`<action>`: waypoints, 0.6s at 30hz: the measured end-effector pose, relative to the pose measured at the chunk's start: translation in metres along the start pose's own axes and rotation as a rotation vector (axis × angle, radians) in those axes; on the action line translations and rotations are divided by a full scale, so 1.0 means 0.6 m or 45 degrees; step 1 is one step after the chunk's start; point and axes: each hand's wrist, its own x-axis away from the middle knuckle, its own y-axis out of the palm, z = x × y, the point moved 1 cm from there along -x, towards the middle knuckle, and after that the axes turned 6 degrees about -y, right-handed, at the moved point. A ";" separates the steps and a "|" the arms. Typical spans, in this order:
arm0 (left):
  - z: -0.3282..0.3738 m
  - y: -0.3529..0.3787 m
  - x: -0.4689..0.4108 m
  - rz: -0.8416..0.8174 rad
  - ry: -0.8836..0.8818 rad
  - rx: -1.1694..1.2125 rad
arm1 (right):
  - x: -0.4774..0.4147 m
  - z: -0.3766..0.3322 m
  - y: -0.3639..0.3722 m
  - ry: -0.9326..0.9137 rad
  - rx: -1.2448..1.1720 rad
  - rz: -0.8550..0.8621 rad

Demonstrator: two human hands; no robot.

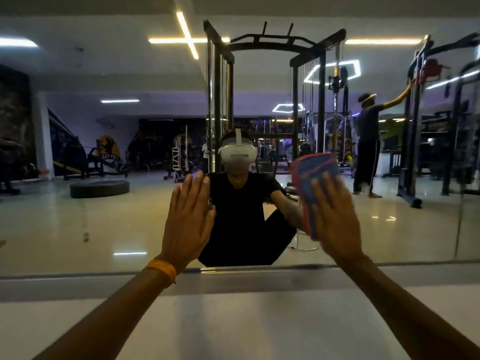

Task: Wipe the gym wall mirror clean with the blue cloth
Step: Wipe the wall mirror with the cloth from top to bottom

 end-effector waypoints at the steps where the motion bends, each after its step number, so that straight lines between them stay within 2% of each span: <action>1: 0.002 0.003 0.006 0.006 -0.011 -0.003 | -0.007 -0.002 -0.006 0.219 -0.033 0.068; 2: 0.007 0.007 0.010 0.010 -0.022 0.001 | -0.005 -0.022 0.000 0.354 -0.067 0.121; 3: 0.011 0.010 0.012 0.020 -0.033 0.011 | -0.001 -0.054 0.015 0.381 -0.086 0.123; 4: 0.015 0.013 0.014 0.031 -0.046 0.020 | 0.013 -0.092 0.036 0.295 -0.104 0.054; 7: 0.019 0.024 0.027 0.049 -0.057 0.005 | 0.082 -0.167 0.077 -0.382 -0.044 -0.240; 8: 0.019 0.029 0.036 0.047 -0.052 -0.008 | 0.095 -0.148 0.075 -0.523 0.002 -0.289; 9: 0.019 0.034 0.048 0.039 -0.048 -0.012 | 0.097 -0.118 0.065 -0.557 0.025 -0.283; 11: 0.017 0.037 0.069 0.026 -0.034 0.005 | 0.097 -0.052 0.036 -0.382 0.029 -0.218; 13: 0.016 0.036 0.081 0.010 -0.013 0.011 | 0.115 0.001 0.006 -0.008 -0.001 -0.136; 15: 0.019 0.038 0.083 0.027 -0.024 0.008 | 0.138 0.000 -0.005 0.344 -0.109 -0.060; 17: 0.030 0.043 0.083 0.045 -0.059 0.014 | 0.143 -0.050 0.009 0.430 -0.164 -0.100; 18: 0.034 0.046 0.083 0.054 -0.083 0.021 | 0.140 -0.082 0.022 0.328 -0.181 -0.170</action>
